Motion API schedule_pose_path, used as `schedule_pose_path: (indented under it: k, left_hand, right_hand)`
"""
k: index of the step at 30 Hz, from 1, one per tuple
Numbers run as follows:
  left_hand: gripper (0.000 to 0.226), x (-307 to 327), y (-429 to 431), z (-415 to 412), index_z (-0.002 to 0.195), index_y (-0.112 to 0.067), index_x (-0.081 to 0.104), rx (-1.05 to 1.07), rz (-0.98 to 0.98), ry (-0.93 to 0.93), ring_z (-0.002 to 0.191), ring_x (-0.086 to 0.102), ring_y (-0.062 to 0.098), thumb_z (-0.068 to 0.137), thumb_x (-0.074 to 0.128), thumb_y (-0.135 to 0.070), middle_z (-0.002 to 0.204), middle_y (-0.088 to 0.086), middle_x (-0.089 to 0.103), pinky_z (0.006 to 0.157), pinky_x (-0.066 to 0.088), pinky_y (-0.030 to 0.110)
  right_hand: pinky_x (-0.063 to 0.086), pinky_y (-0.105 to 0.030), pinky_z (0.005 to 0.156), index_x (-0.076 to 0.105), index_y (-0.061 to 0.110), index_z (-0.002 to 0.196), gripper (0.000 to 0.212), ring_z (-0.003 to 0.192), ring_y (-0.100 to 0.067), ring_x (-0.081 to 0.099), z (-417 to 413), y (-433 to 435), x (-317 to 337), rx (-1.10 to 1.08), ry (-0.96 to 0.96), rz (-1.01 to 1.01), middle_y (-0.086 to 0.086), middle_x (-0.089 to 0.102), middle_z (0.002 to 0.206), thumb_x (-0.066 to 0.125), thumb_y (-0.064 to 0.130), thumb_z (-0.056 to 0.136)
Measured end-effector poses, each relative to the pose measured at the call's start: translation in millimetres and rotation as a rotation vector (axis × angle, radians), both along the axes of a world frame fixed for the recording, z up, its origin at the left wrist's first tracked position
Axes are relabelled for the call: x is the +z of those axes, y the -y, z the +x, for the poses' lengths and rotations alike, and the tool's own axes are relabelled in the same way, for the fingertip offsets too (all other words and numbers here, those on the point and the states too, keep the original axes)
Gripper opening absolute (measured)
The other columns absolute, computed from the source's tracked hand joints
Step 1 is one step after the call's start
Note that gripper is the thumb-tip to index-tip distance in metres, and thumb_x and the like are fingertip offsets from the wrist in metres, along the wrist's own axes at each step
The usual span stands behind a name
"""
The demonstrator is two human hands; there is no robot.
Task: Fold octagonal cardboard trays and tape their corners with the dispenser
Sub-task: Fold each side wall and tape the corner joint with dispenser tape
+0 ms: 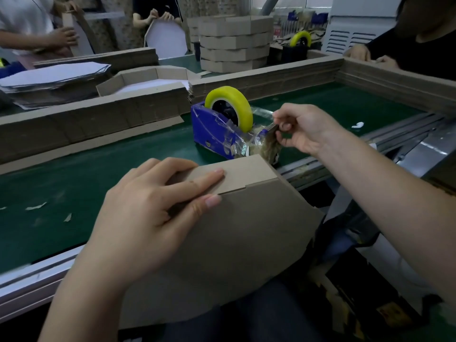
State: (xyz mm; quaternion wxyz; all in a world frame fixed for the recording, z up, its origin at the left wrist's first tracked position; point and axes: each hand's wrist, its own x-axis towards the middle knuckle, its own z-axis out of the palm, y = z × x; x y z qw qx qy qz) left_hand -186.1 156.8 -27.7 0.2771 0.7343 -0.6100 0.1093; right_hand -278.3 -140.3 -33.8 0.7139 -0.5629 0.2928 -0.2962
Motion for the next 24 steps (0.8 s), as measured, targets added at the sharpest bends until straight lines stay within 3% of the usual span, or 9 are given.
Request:
schedule_pose_path:
  k: [4,7,14,24]
  left_hand:
    - [0.038,-0.4,0.5,1.2,0.121,-0.04,0.065,0.0,-0.003,-0.03,0.095,0.059,0.021,0.09,0.046,-0.053,0.114,-0.01,0.064,0.076,0.049,0.045]
    - [0.039,0.0,-0.1,2.3,0.121,-0.04,0.065,0.0,0.0,-0.047,0.097,0.059,0.022,0.09,0.045,-0.054,0.115,-0.011,0.064,0.076,0.049,0.045]
    - [0.04,-0.2,1.7,1.8,0.121,-0.038,0.065,0.0,0.004,-0.049,0.097,0.059,0.022,0.09,0.046,-0.053,0.115,-0.01,0.064,0.077,0.049,0.046]
    - [0.04,-0.2,4.6,1.8,0.121,-0.038,0.065,-0.008,0.006,-0.046,0.097,0.059,0.023,0.09,0.046,-0.053,0.115,-0.009,0.064,0.076,0.049,0.046]
  right_hand:
    - [0.046,-0.026,0.065,0.058,0.017,0.039,0.051,0.052,-0.006,0.044,-4.9,-1.1,-15.3,-0.017,0.17,0.055,0.004,0.051,0.049,0.053,0.0,0.086]
    - [0.046,-0.027,0.065,0.054,0.018,0.037,0.055,0.052,-0.007,0.043,-6.4,-0.7,-24.0,-0.029,0.256,0.083,0.003,0.047,0.047,0.049,-0.002,0.088]
    - [0.048,-0.027,0.064,0.046,0.015,0.046,0.041,0.052,-0.007,0.044,-9.2,-1.9,-35.6,-0.047,0.397,0.04,0.001,0.041,0.05,0.045,-0.005,0.082]
    - [0.048,-0.024,0.063,0.043,0.017,0.037,0.03,0.05,-0.008,0.041,-14.9,-8.2,-38.1,-0.032,0.401,-0.015,0.002,0.036,0.048,0.049,0.003,0.064]
